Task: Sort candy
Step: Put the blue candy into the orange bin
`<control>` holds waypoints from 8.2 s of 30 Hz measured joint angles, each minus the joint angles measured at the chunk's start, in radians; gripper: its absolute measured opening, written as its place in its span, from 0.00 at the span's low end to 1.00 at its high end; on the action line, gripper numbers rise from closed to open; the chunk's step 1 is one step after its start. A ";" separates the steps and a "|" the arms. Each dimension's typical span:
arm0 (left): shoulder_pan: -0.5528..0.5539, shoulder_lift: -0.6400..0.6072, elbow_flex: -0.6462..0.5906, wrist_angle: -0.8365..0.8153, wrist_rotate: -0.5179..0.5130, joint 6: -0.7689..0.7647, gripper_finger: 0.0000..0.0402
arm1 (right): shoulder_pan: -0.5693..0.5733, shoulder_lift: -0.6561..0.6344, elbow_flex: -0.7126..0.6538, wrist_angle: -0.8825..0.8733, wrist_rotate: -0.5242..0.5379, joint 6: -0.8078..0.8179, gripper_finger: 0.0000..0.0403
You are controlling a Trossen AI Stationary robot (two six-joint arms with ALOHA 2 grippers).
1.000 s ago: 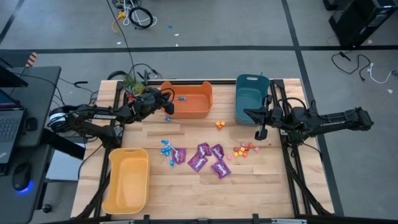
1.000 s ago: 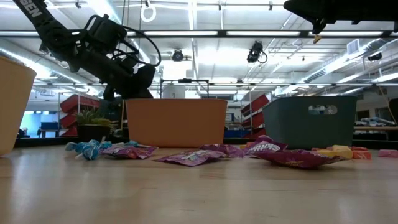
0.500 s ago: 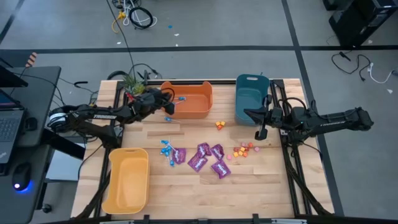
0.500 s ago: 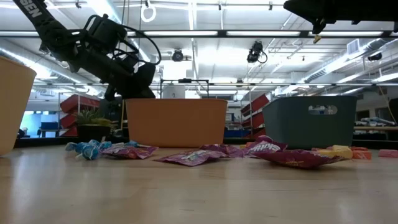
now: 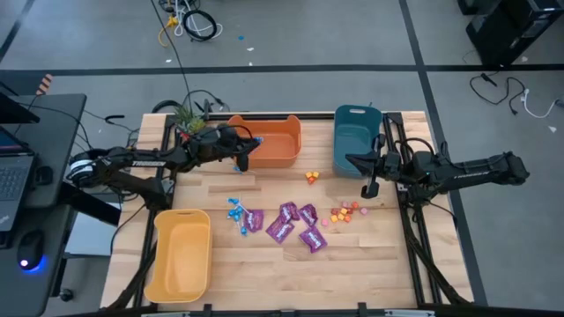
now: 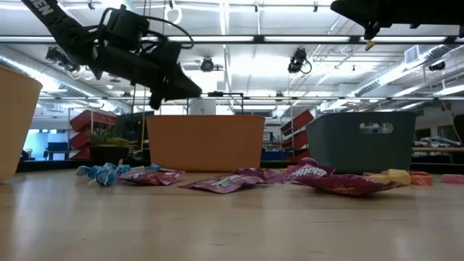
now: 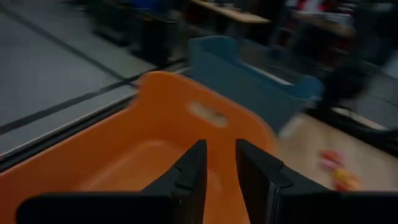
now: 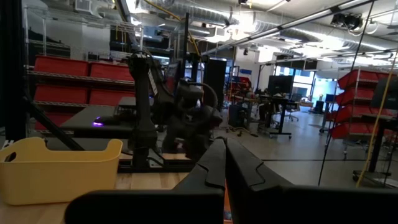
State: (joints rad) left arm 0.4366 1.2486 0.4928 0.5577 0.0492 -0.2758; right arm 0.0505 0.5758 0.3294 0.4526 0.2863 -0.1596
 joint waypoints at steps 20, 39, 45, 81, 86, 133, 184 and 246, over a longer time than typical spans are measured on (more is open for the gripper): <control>-0.202 -0.016 0.055 -0.142 0.282 0.141 0.22 | 0.000 0.000 0.000 0.000 0.000 0.000 0.00; -0.286 -0.015 0.069 -0.794 -0.224 0.003 0.22 | 0.000 0.000 0.000 0.000 0.000 0.000 0.00; -0.286 -0.011 0.069 -0.820 -0.289 0.045 0.22 | 0.000 0.000 0.000 0.000 0.000 -0.001 0.00; -0.294 -0.011 -0.071 -0.636 -0.446 0.326 0.22 | 0.000 0.000 0.000 -0.003 0.000 -0.019 0.00; -0.294 -0.010 -0.074 -0.615 -0.467 0.338 0.22 | 0.000 0.000 0.000 -0.003 0.000 -0.019 0.00; -0.294 0.133 -0.073 -0.500 -0.501 0.369 0.22 | 0.000 0.000 0.000 -0.003 0.000 -0.019 0.00; -0.295 0.131 -0.073 -0.497 -0.494 0.404 0.00 | 0.000 0.000 0.000 -0.003 0.000 -0.016 0.00; -0.270 0.230 -0.070 -0.454 -0.504 0.400 0.00 | 0.000 0.000 0.000 -0.005 0.000 -0.019 0.00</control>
State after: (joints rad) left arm 0.1670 1.4785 0.4229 0.1035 -0.4553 0.1239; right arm 0.0502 0.5762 0.3294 0.4473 0.2863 -0.1783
